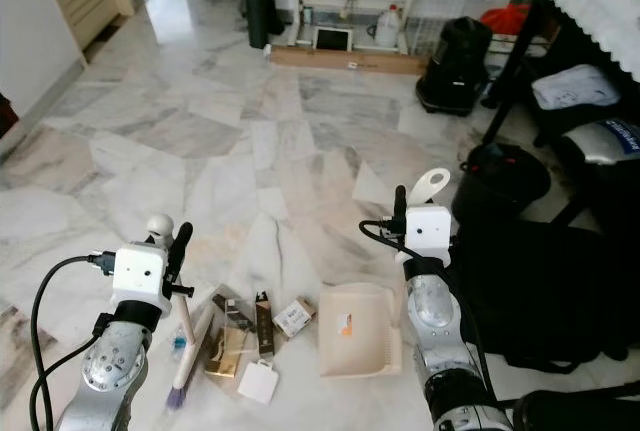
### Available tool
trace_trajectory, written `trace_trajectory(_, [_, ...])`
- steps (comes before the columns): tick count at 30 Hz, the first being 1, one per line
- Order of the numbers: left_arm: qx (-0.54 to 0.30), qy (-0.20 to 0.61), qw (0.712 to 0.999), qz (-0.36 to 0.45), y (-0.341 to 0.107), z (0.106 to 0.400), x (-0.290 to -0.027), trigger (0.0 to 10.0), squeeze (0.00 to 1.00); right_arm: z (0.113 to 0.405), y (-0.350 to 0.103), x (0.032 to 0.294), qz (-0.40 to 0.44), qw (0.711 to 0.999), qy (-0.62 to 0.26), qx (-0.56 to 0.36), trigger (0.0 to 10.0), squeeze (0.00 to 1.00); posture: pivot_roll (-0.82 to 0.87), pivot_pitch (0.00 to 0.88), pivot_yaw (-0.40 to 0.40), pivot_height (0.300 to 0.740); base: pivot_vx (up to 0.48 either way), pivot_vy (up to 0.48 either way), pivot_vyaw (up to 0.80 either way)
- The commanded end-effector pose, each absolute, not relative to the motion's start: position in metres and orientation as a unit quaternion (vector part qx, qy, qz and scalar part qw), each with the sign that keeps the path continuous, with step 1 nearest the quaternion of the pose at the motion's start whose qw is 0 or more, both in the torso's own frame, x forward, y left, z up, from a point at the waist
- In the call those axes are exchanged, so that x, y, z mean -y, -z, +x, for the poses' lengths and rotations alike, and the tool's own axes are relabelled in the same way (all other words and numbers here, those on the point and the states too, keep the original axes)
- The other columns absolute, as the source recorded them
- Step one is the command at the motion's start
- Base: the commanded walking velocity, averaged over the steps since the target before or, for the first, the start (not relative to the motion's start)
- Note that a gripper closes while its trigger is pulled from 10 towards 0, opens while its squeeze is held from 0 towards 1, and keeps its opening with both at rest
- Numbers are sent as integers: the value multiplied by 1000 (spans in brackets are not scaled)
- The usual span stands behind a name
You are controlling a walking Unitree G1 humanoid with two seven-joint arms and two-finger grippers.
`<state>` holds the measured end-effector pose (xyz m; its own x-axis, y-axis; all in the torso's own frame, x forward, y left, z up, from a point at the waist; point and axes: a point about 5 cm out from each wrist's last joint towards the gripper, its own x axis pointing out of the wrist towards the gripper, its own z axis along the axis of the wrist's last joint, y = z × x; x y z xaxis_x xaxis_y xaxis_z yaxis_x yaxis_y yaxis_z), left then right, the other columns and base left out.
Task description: Sweep floor
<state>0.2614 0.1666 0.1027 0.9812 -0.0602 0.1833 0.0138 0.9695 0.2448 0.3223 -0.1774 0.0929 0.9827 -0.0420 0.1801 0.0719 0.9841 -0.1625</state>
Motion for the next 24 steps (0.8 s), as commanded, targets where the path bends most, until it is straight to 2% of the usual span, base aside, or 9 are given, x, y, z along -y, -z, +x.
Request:
trace_trajectory(1, [117,24,986,119,-113,262,-167,10000,0,322,-90,176,-86,993,28,78,10000,0,137,114,-43,740,0,0,0])
trace_trajectory(14, [95,50,992,71,-111,264,-163,10000,0,312,-62,184,-74,996,48,2,10000,0,136,123,-39,740,0,0,0])
trace_trajectory(24, [70,62,995,40,-106,266,-164,10000,0,308,-48,178,-53,997,41,-31,10000,0,136,129,-34,740,0,0,0])
